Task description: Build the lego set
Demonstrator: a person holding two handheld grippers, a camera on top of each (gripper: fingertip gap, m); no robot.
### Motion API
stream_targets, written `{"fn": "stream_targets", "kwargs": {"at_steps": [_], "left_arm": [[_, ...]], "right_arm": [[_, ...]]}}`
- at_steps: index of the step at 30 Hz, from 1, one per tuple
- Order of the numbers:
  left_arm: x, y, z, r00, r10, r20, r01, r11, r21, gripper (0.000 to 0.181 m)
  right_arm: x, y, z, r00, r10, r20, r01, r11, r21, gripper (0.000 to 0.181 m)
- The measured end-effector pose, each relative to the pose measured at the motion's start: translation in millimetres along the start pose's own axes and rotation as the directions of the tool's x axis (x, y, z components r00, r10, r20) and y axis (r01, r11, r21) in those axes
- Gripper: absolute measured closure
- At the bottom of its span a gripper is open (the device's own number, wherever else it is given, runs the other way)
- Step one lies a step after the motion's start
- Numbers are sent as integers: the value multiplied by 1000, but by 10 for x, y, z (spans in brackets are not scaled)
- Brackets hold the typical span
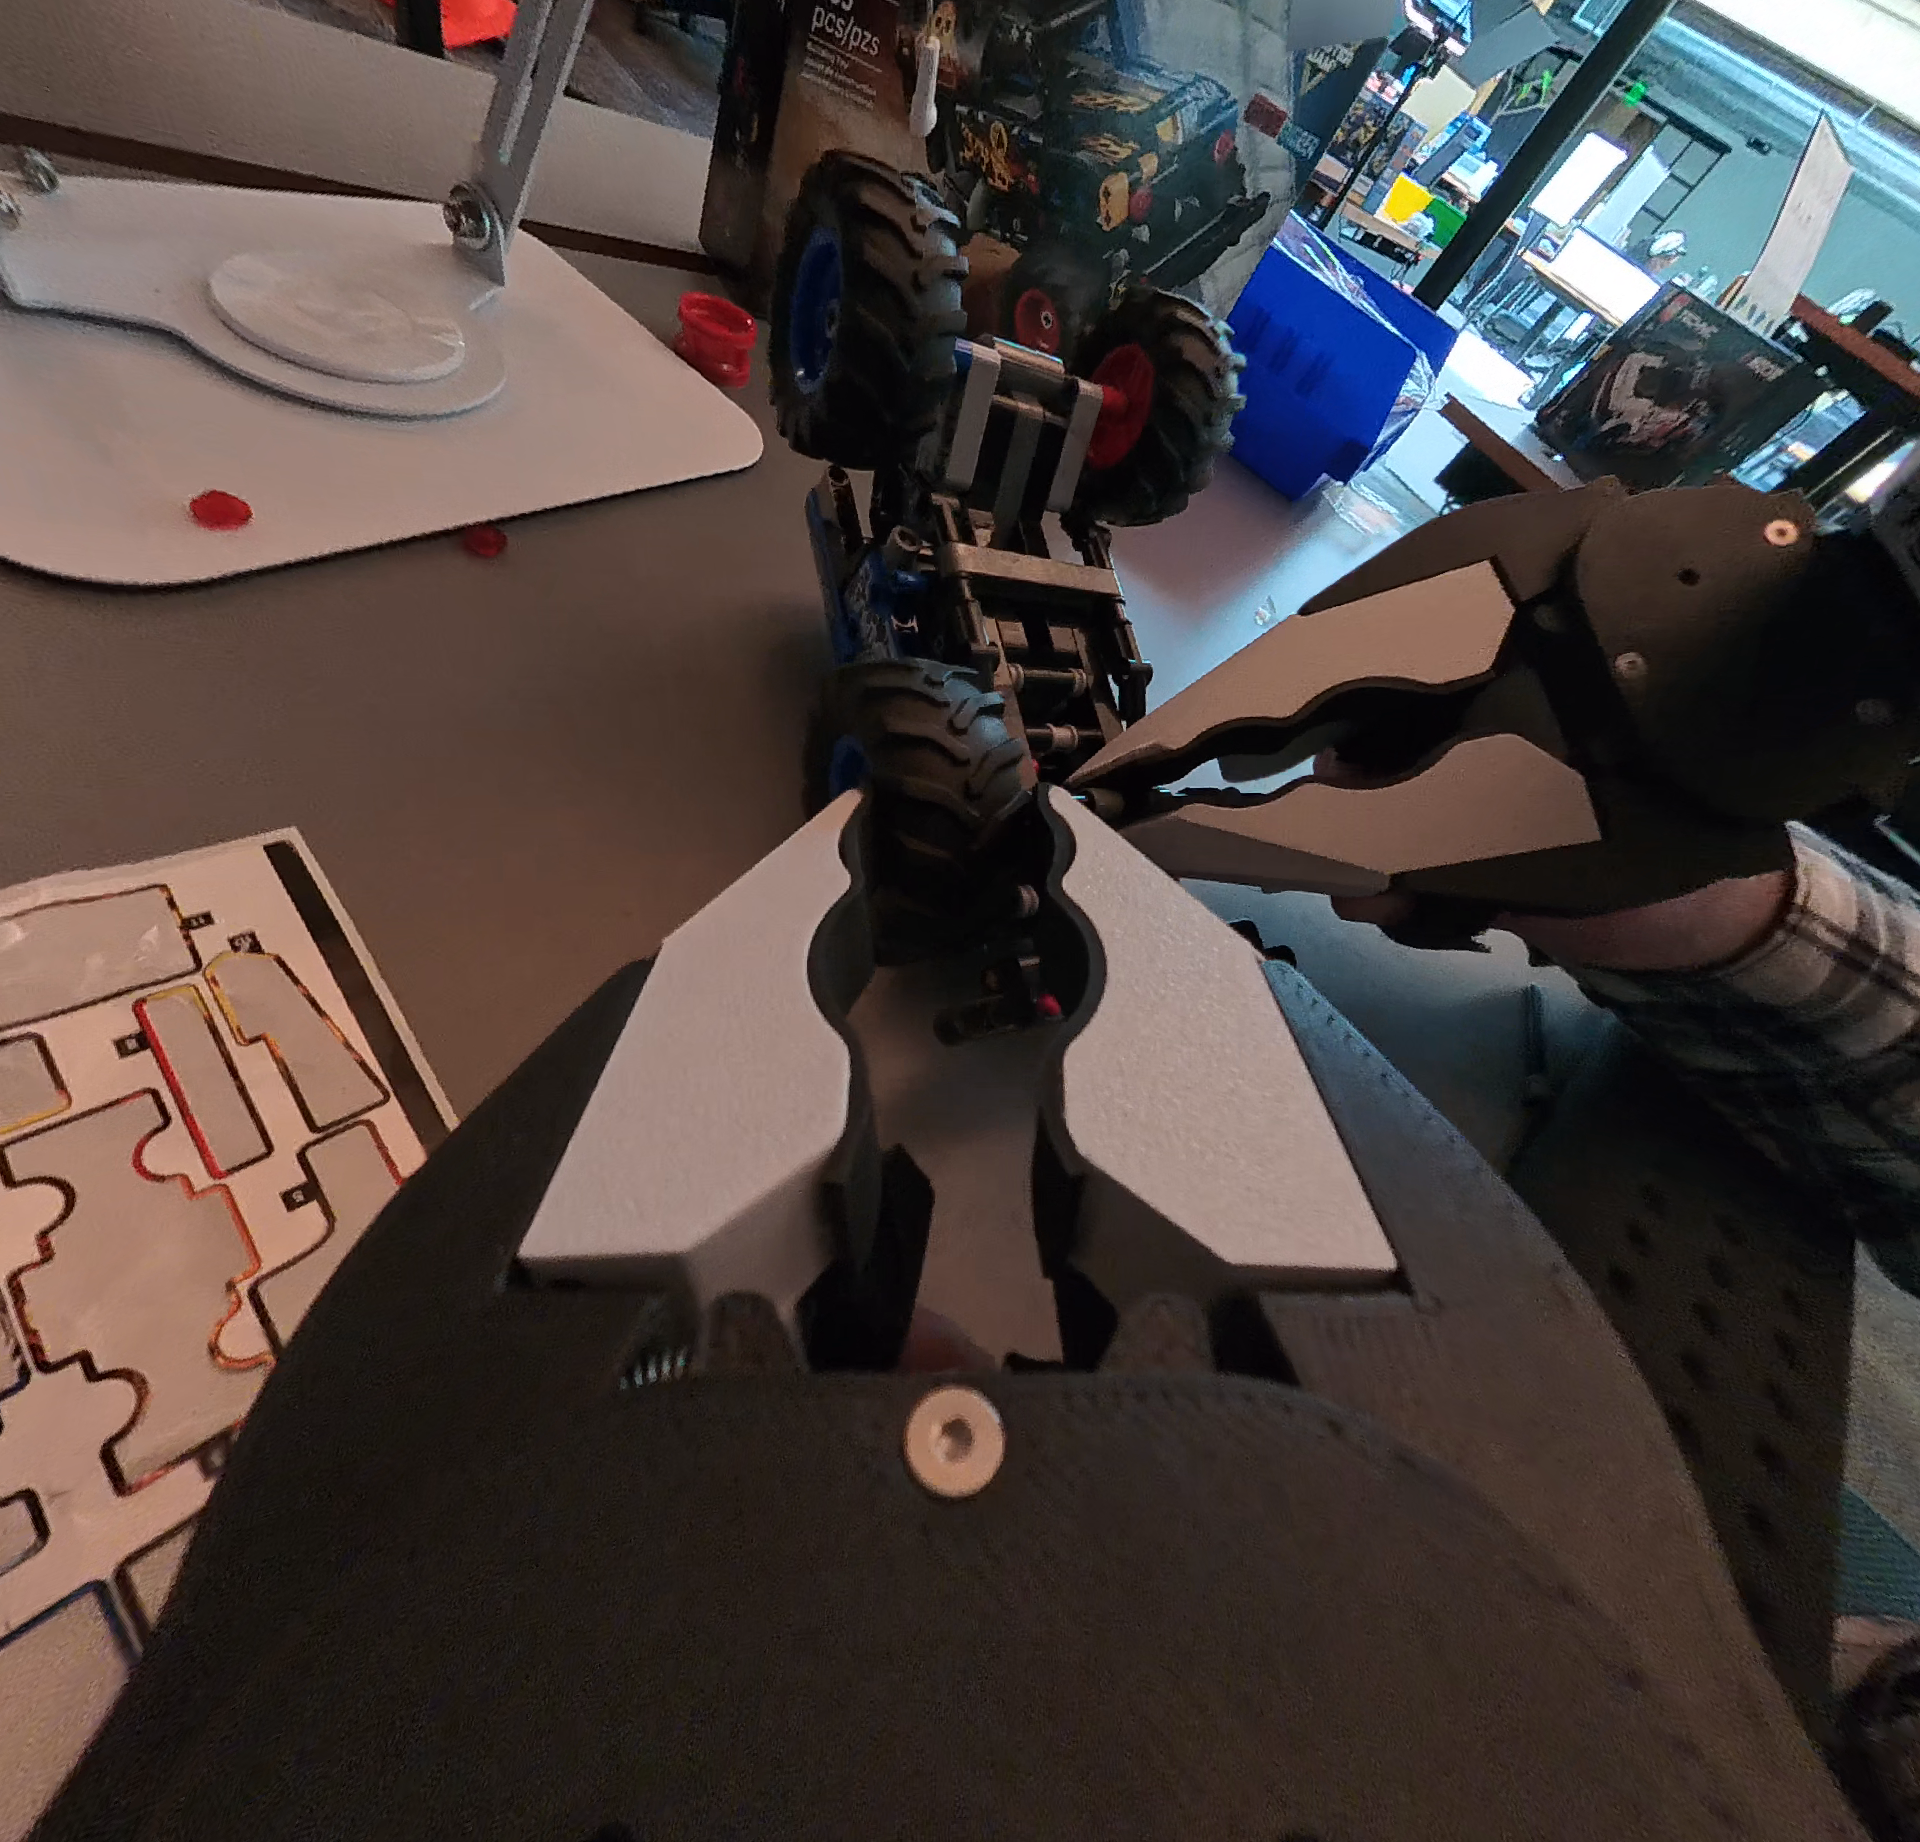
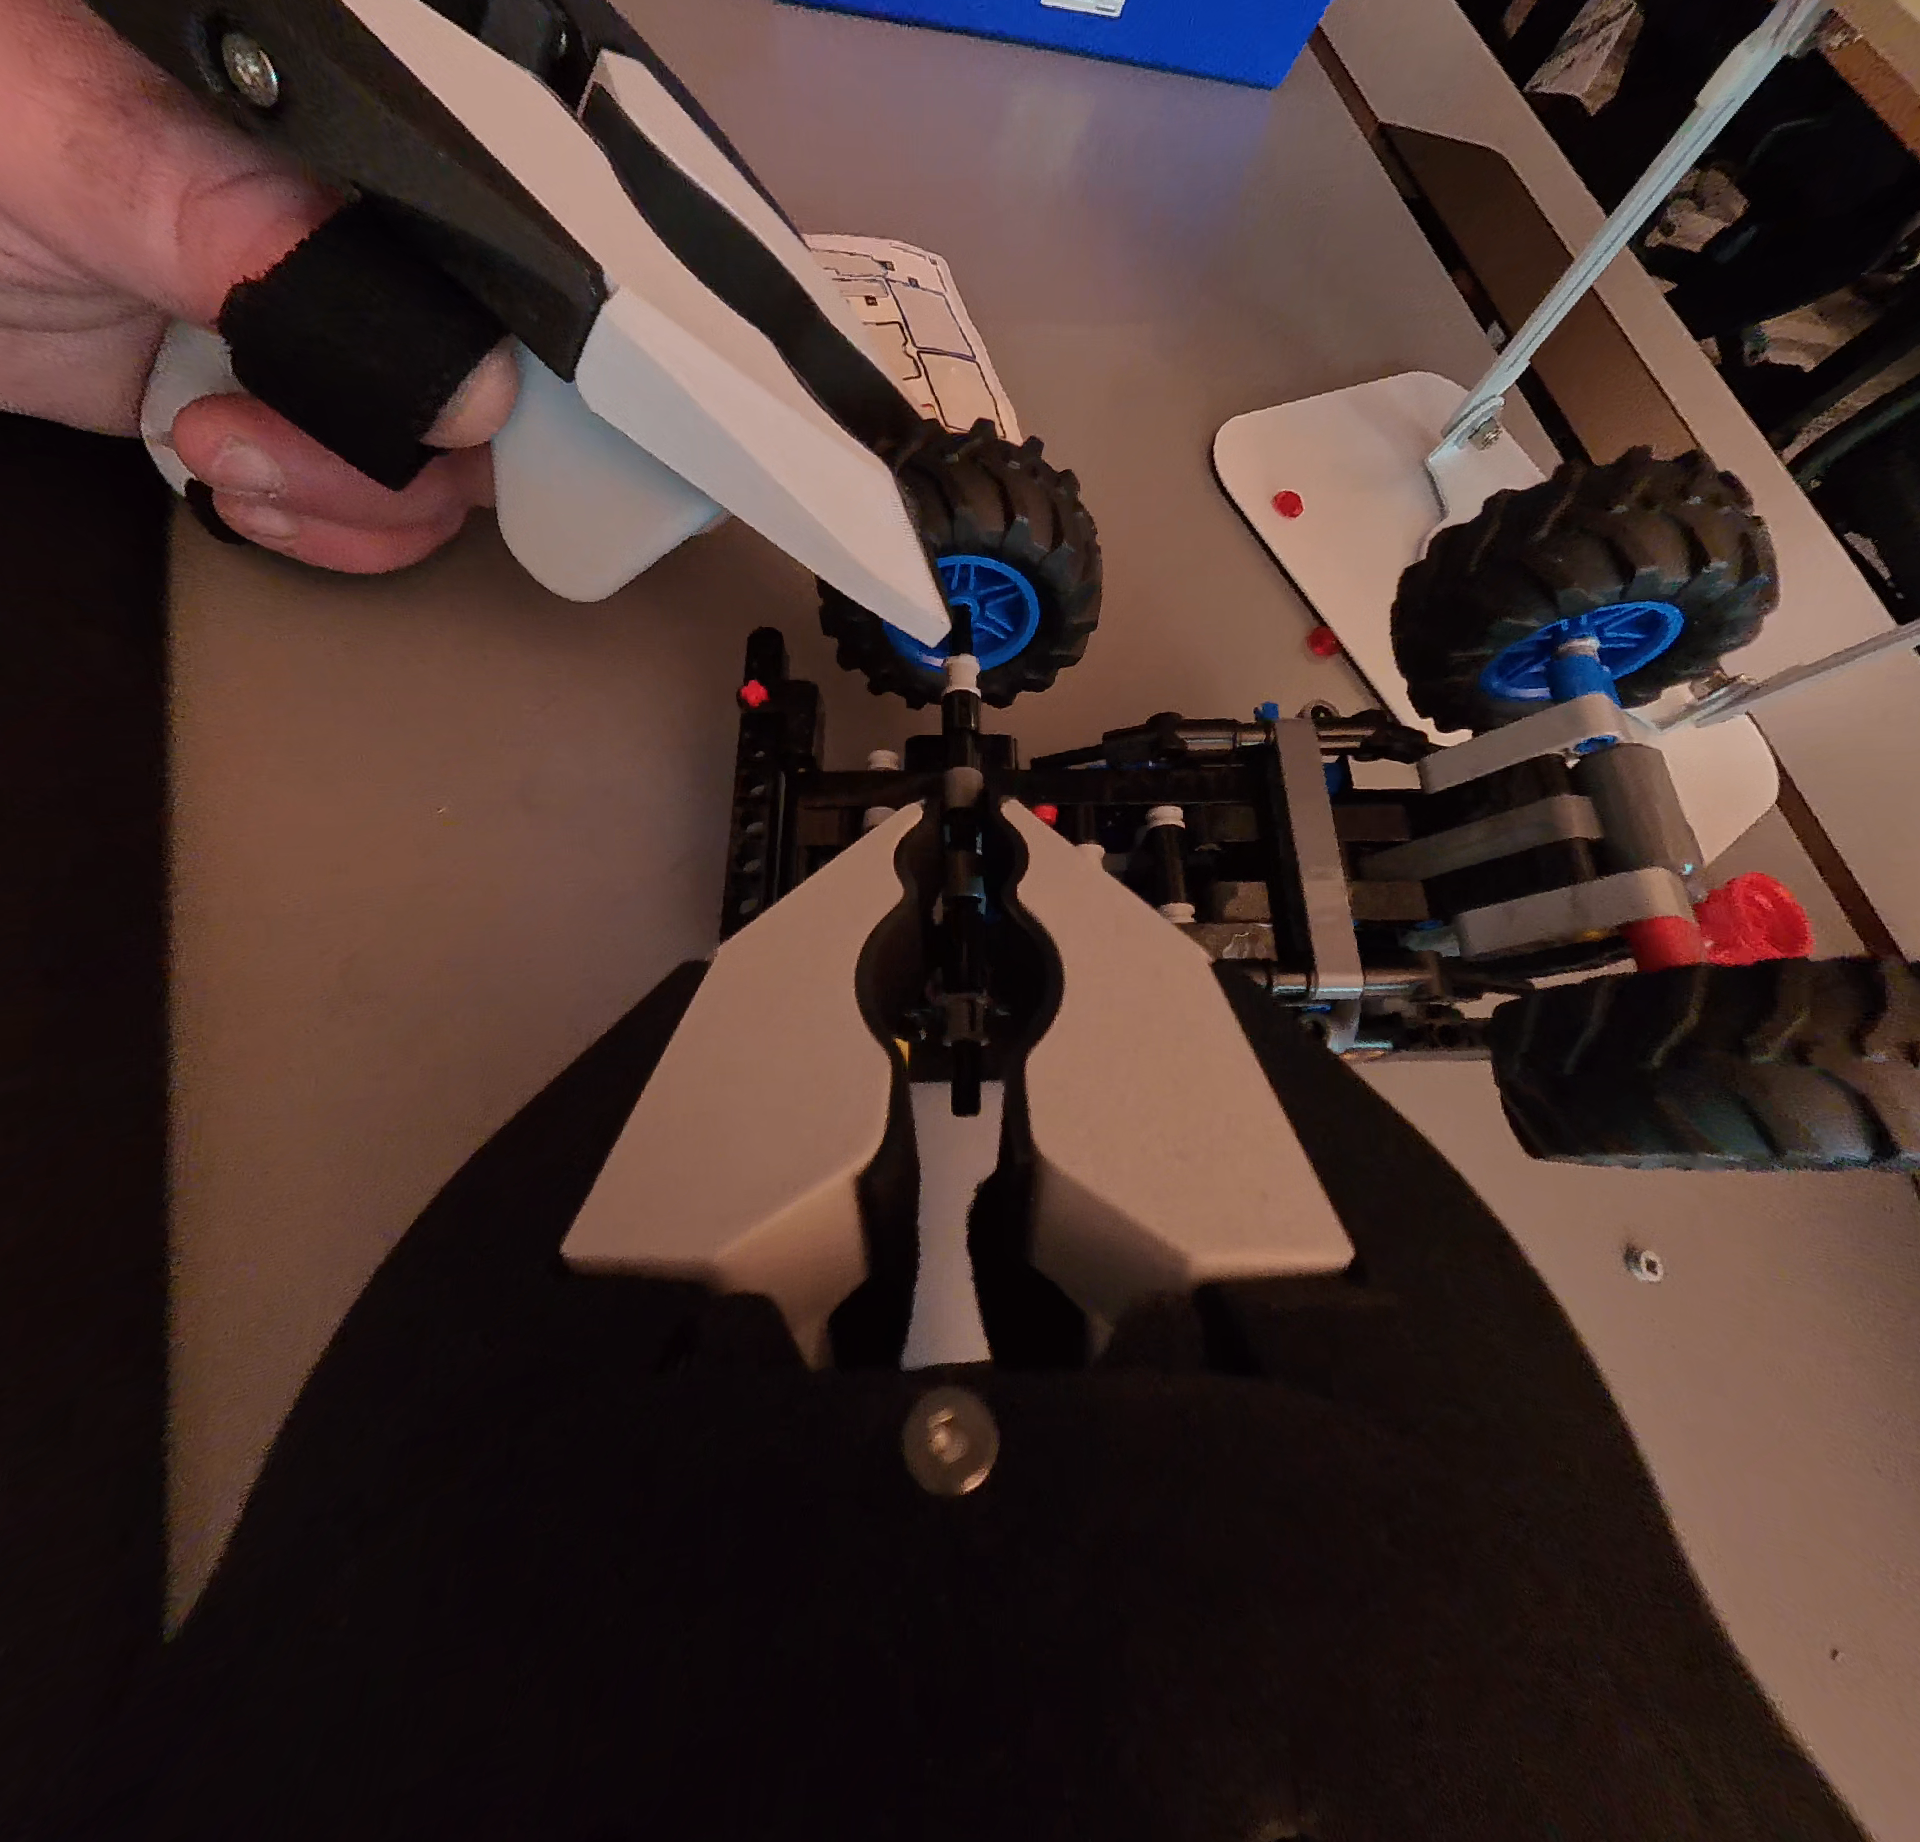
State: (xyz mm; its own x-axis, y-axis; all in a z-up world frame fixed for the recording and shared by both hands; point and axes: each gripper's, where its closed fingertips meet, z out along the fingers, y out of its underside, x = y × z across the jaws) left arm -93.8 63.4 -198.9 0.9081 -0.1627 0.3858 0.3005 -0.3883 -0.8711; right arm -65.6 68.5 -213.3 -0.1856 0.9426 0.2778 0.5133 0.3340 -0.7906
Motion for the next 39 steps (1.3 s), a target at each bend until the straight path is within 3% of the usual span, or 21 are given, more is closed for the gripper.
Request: {"fn": "stream_targets", "kwargs": {"at_steps": [3,12,14,18,22,25,30,32,35,39], "left_arm": [[24,1,3,993,117,18,-117,993,-8,155],[96,28,59,998,65,-10,-65,998,2,154],[91,40,74,988,152,29,-151,988,-14,153],[90,43,77,990,141,20,-141,990,-14,153],[171,50,64,981,195,-15,-195,981,-26,130],[148,90,13,981,192,-35,-194,980,-50,125],[-30,282,-9,993,113,-15,-114,976,-183,117],[5,361,3,997,59,-50,-69,969,-239,116],[27,413,36,997,-44,-71,23,963,-270,115],[104,455,91,987,-126,-103,89,948,-307,119]], "right_arm": [[2,-1,-5,1000,11,7,-11,1000,10,177],[7,-11,8,999,39,21,-39,999,34,178],[18,-4,6,999,43,23,-43,998,34,177],[23,0,8,998,51,33,-53,998,39,177],[19,2,-2,998,53,42,-55,997,50,176],[59,18,-54,994,95,61,-98,994,51,160],[177,28,-233,990,129,64,-132,990,52,153],[287,-19,-388,986,158,61,-164,981,100,160],[486,-57,-570,978,206,40,-210,966,153,152],[257,195,-436,962,222,156,-223,975,-15,155]]}}
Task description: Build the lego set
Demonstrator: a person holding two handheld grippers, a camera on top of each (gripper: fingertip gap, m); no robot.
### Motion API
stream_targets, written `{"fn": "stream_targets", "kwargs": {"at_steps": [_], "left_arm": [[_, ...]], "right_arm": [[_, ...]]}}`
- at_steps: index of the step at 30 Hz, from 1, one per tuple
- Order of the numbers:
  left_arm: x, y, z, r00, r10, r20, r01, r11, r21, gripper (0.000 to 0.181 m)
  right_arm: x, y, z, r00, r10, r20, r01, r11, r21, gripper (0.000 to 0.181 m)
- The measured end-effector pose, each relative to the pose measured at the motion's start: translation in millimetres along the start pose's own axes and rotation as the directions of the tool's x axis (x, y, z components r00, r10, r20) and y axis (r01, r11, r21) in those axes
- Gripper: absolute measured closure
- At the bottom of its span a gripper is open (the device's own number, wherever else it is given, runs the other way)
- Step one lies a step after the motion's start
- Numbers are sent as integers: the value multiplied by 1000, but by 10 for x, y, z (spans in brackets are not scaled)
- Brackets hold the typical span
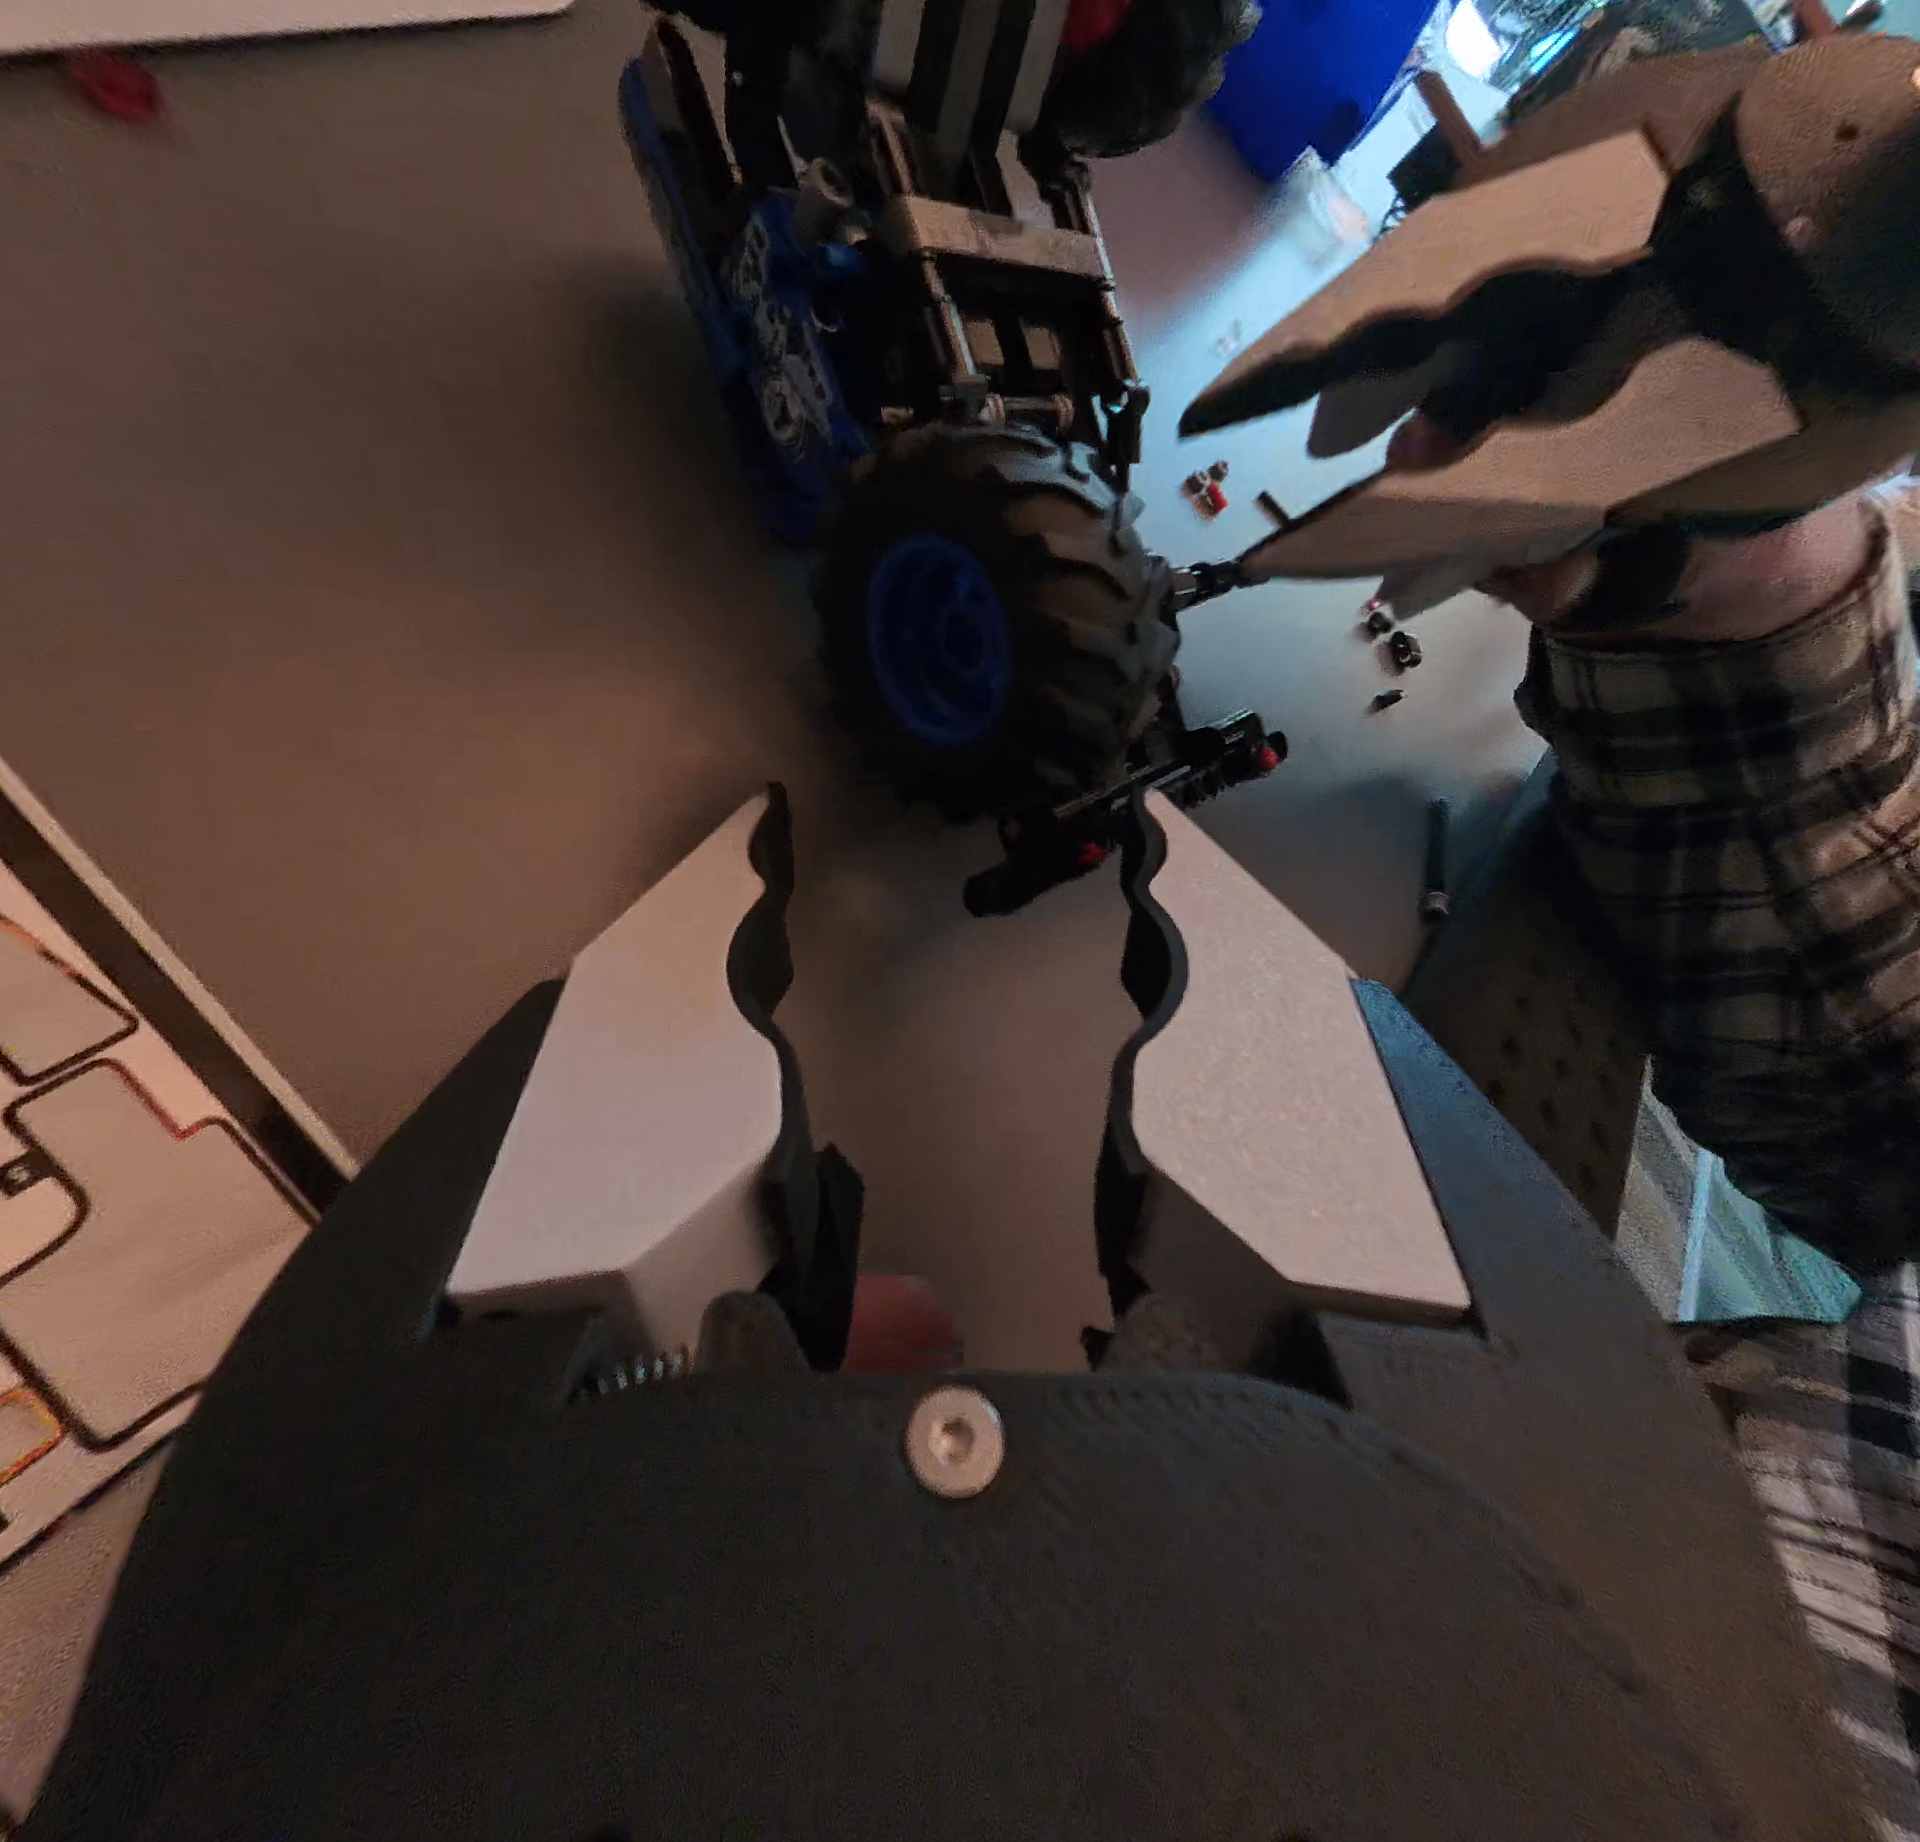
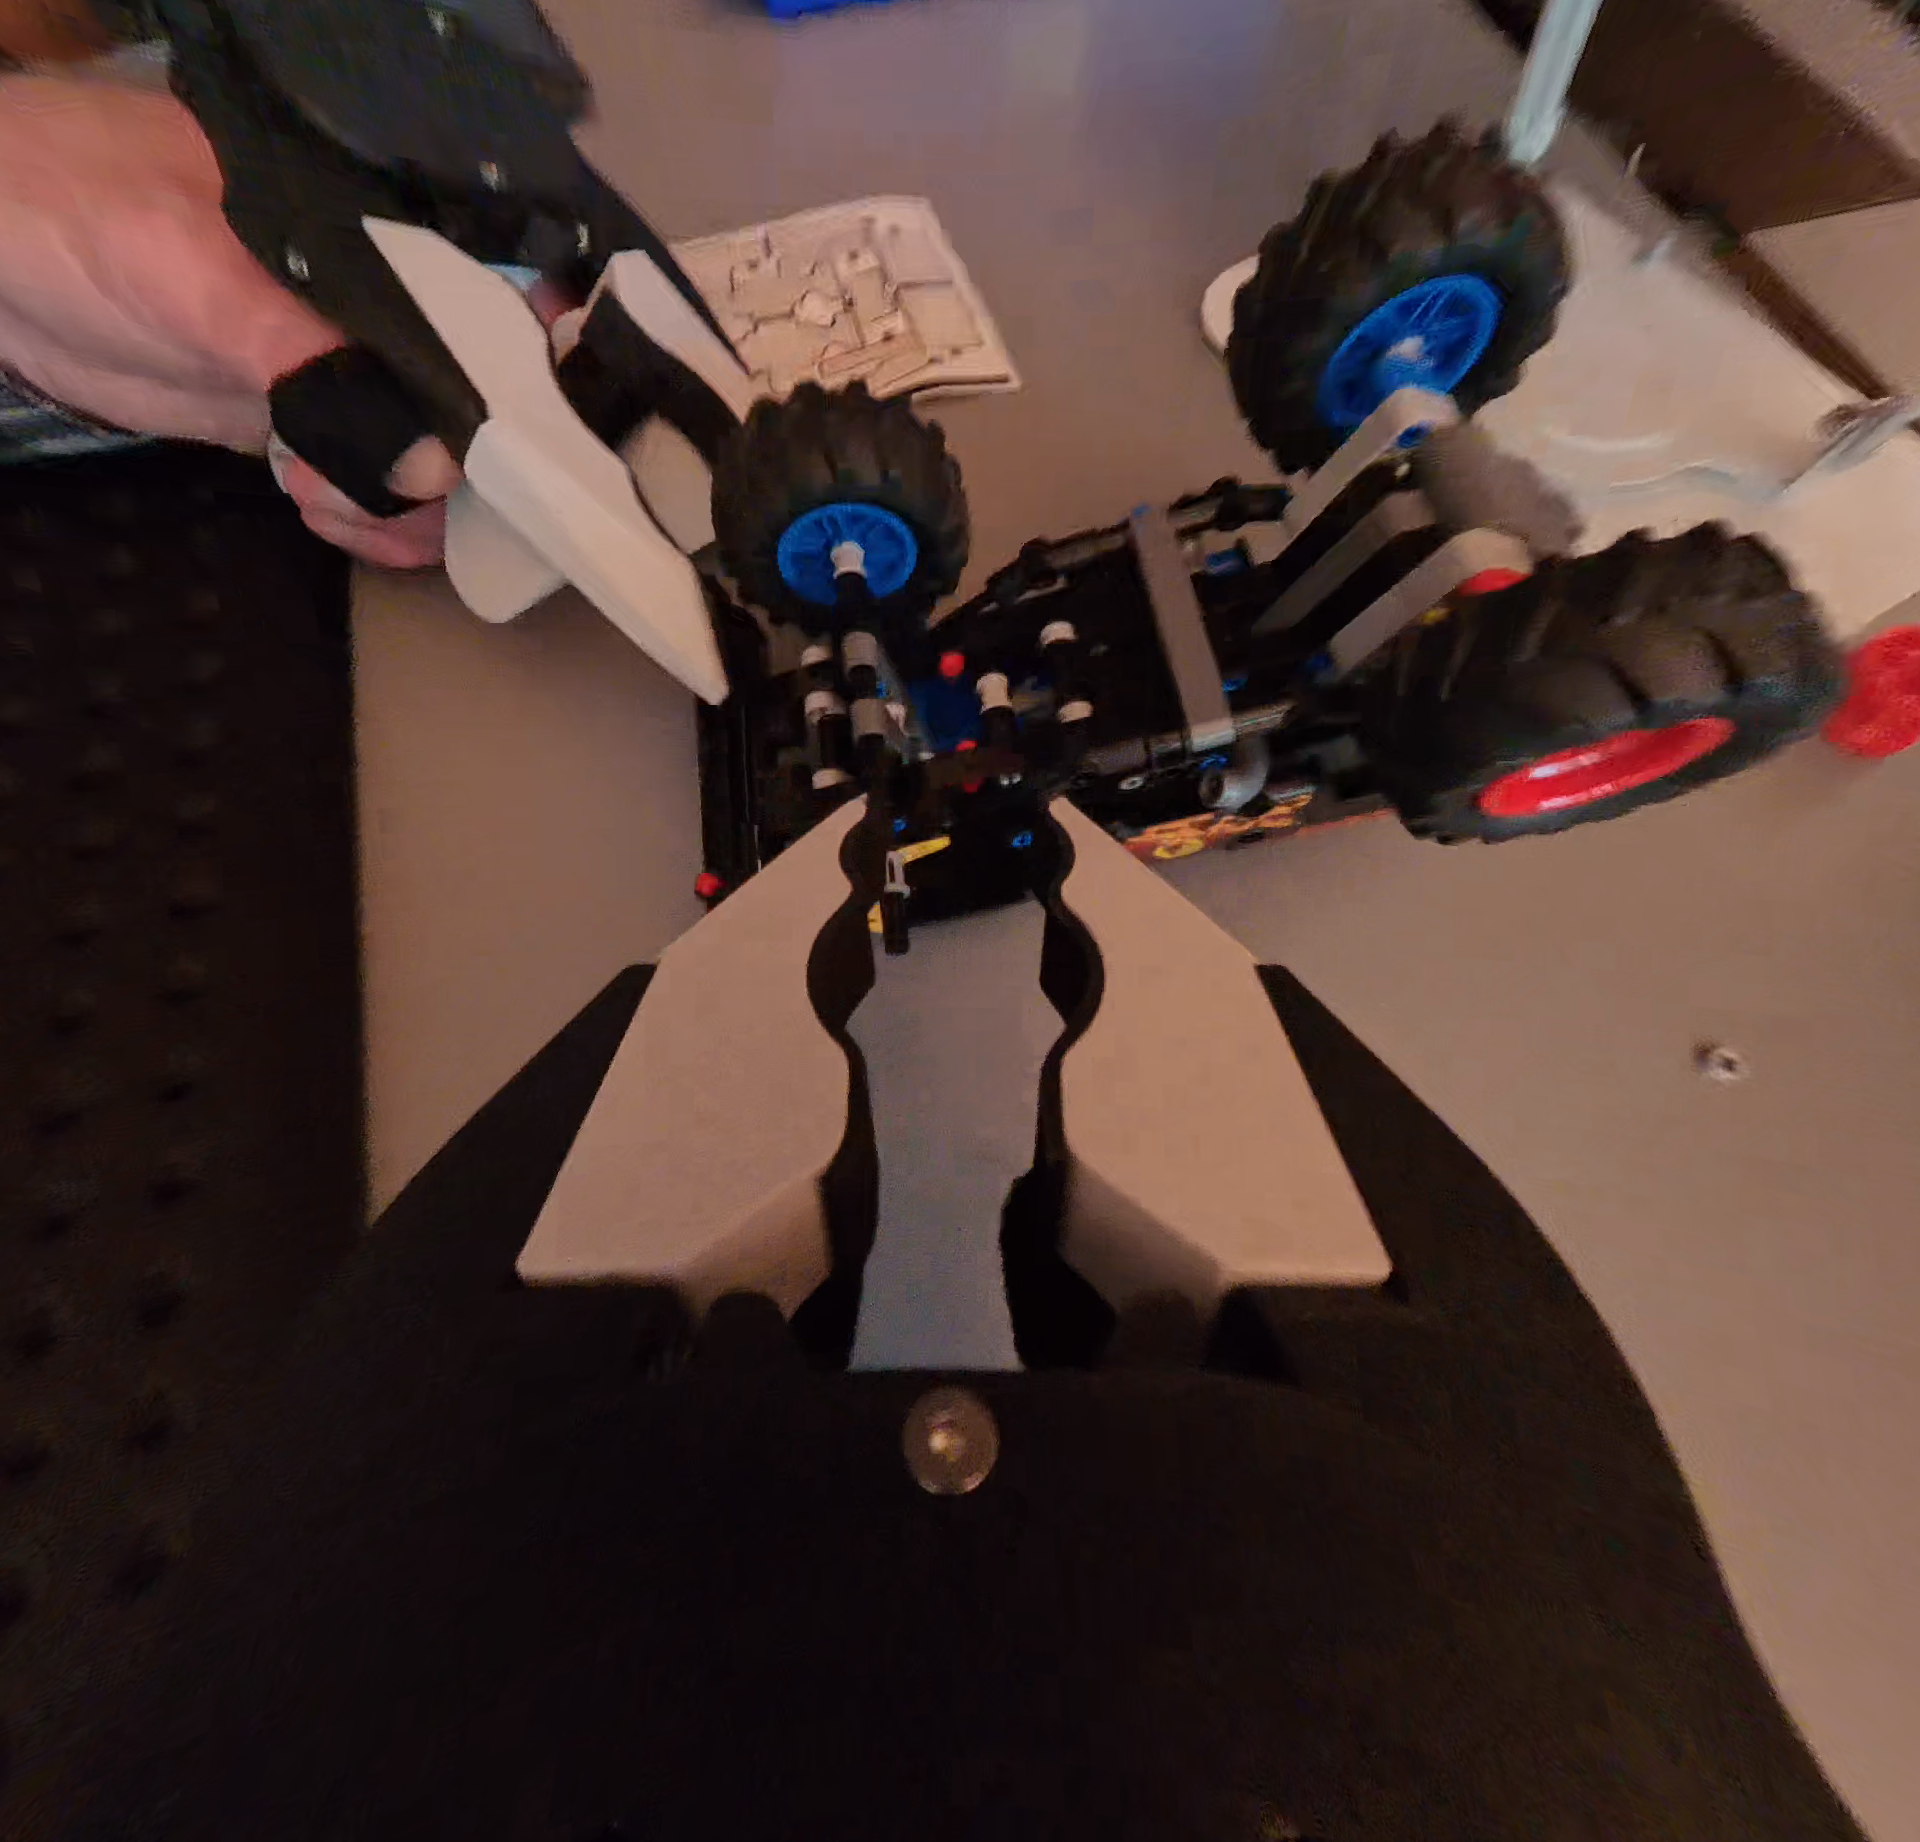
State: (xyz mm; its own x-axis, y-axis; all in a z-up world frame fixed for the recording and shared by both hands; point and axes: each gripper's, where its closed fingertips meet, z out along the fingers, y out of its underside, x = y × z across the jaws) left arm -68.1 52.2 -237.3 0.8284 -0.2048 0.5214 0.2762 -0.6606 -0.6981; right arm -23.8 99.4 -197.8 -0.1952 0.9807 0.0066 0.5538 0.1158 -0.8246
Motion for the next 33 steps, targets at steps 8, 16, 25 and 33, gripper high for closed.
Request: {"fn": "stream_targets", "kwargs": {"at_steps": [8,16,25,33], "left_arm": [[-39,-139,98,996,-85,17,83,994,74,140],[-99,-364,7,951,212,226,-236,968,84,152],[176,-620,8,572,677,463,-736,673,-75,160],[441,-564,31,256,817,517,-911,383,-155,161]], "right_arm": [[-136,-36,110,992,84,99,-90,994,54,181],[-110,2,178,993,94,70,-98,994,52,181],[-198,176,246,995,99,19,-98,994,-47,172],[-350,238,62,996,90,5,-90,995,-29,168]]}}
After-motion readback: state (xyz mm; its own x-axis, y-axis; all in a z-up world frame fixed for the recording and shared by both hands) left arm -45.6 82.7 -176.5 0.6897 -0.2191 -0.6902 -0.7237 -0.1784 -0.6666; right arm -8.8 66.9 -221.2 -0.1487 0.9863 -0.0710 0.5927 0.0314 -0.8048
